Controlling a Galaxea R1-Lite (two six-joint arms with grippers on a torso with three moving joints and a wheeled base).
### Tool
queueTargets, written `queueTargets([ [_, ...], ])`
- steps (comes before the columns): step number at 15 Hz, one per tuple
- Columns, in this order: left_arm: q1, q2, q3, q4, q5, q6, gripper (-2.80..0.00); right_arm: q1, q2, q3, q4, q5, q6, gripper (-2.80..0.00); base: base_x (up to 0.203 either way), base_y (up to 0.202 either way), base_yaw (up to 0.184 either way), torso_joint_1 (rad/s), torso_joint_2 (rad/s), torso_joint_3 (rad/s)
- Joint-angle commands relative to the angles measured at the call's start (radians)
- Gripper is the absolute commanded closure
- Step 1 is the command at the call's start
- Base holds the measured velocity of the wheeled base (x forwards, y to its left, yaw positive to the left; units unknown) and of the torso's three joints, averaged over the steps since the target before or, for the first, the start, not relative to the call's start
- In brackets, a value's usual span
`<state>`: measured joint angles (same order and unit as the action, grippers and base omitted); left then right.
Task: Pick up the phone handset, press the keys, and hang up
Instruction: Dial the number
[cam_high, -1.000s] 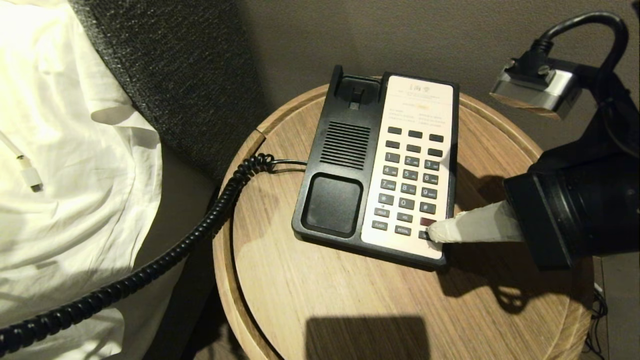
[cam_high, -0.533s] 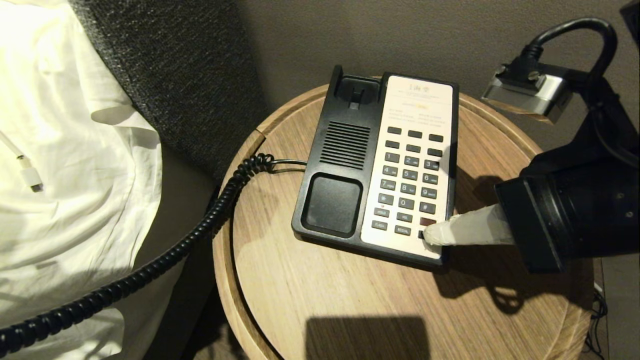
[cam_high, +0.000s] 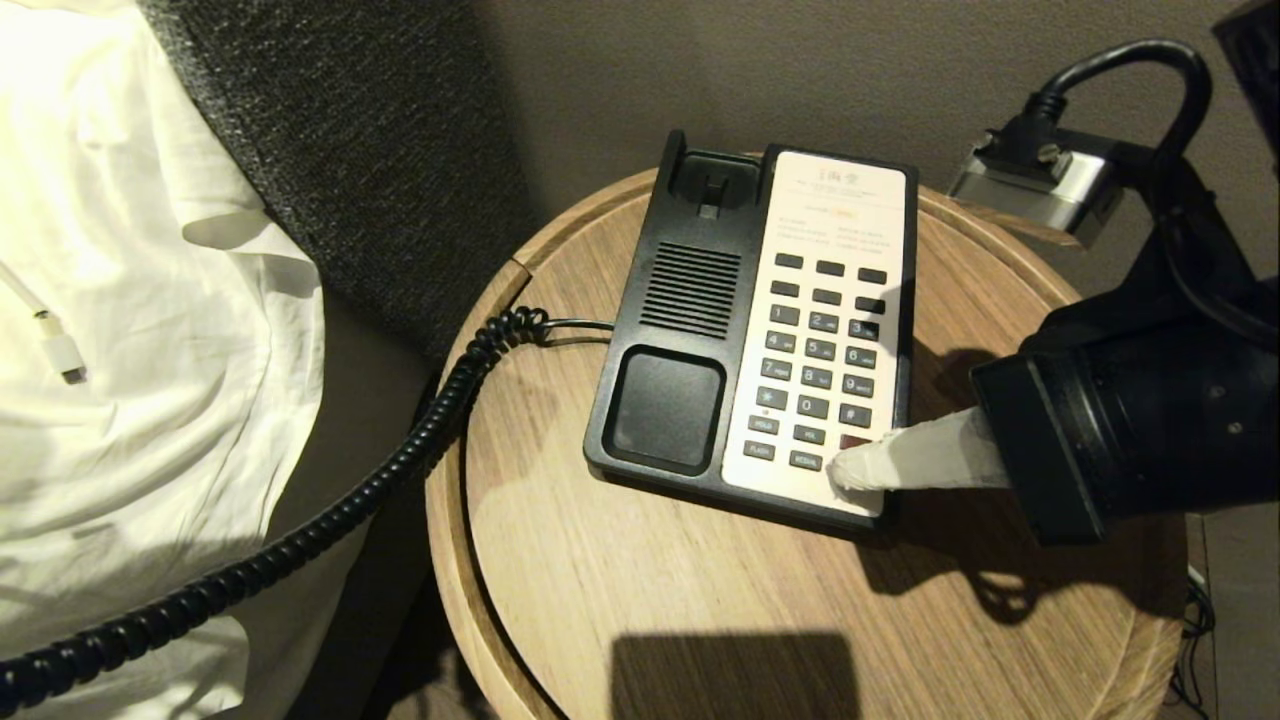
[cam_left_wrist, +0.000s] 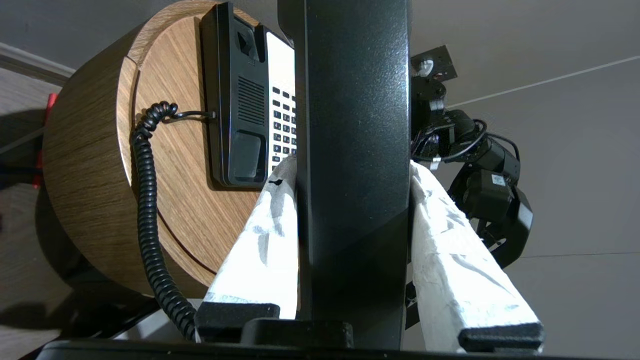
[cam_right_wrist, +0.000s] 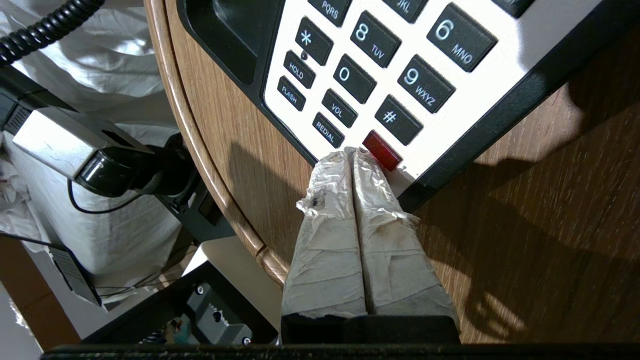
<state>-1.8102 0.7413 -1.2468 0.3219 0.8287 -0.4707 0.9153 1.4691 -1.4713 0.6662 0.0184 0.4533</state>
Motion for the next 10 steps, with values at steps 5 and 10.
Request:
queueTargets([
  [5,0.000,0.002,0.000,0.002,0.006,-0.002,0.00,0.002,-0.072,0.000,0.029,0.003,0.010,0.00,0.000,0.000,0.000,0.000,0.00,0.000],
  [10,0.002,0.004,-0.006,0.002,0.010,-0.001,0.00,0.002,-0.118,0.007,0.052,0.000,0.012,0.00,0.000,0.000,0.000,0.000,0.00,0.000],
])
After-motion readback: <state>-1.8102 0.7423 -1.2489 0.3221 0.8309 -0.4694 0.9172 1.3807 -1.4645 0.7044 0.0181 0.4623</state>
